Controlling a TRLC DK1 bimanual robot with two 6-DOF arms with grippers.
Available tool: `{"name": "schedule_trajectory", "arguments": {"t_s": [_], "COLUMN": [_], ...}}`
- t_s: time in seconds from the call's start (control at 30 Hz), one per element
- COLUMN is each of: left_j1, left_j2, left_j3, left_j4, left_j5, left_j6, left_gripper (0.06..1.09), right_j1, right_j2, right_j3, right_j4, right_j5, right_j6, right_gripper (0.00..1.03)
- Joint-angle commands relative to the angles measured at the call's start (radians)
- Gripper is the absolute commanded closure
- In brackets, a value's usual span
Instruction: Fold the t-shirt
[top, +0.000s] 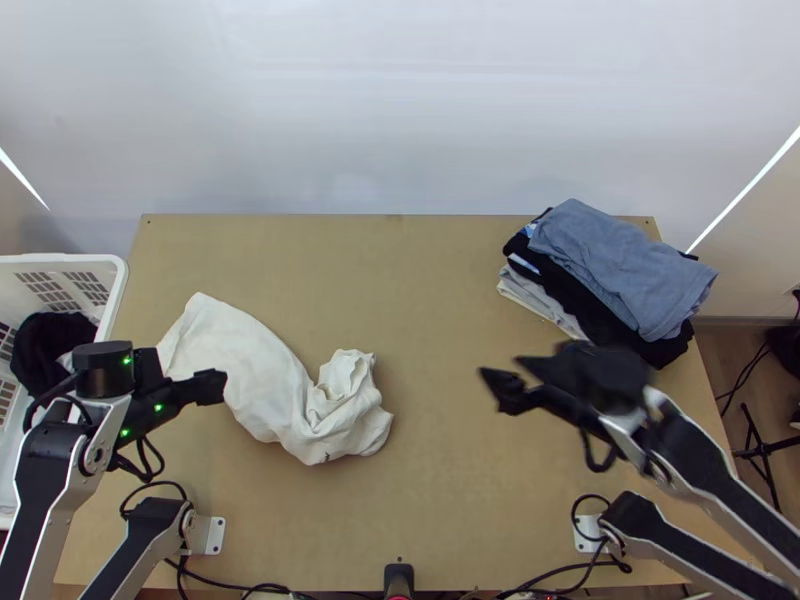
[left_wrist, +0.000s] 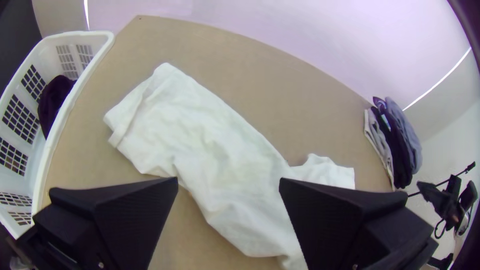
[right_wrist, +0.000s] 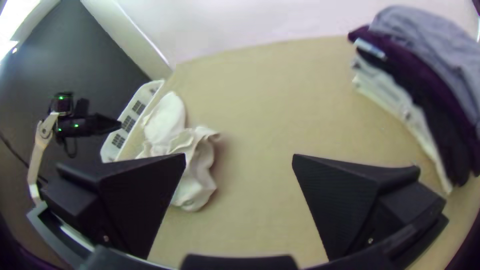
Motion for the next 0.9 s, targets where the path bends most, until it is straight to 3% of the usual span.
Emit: {"name": "schedule_trajectory", "arguments": {"t_s": [0.0,0.17,0.3,0.47,0.67,0.8,0.83,0.87], "left_j1": [-0.035,-0.037,-0.032,-0.018,-0.009,-0.009,-0.009,-0.009], "left_j2": [-0.039,-0.059,-0.064,-0.061,-0.029,0.004,0.013,0.02], "left_j3": [-0.061,-0.11,-0.128,-0.13,-0.135,-0.135,-0.135,-0.135], "left_j4": [0.088,0.124,0.143,0.17,0.207,0.226,0.236,0.243], "left_j5": [0.001,0.001,0.0,0.0,0.001,0.004,0.007,0.009], "left_j6": [-0.044,-0.036,-0.021,-0.012,-0.001,0.011,0.011,0.011], "left_gripper": [0.1,0.1,0.1,0.1,0.1,0.1,0.1,0.1], "right_j1": [0.181,0.211,0.196,0.191,0.201,0.211,0.214,0.214], "right_j2": [0.3,0.508,0.726,0.855,0.941,0.95,0.952,0.952], "right_j3": [0.159,0.207,0.319,0.322,0.34,0.36,0.367,0.37], "right_j4": [-0.059,0.131,0.119,0.231,0.307,0.312,0.312,0.312], "right_j5": [-0.191,-0.261,-0.298,-0.301,-0.301,-0.301,-0.301,-0.301], "right_j6": [0.337,0.396,0.402,0.385,0.411,0.414,0.417,0.422], "right_gripper": [0.04,0.04,0.09,0.1,0.33,0.35,0.39,0.5]}}
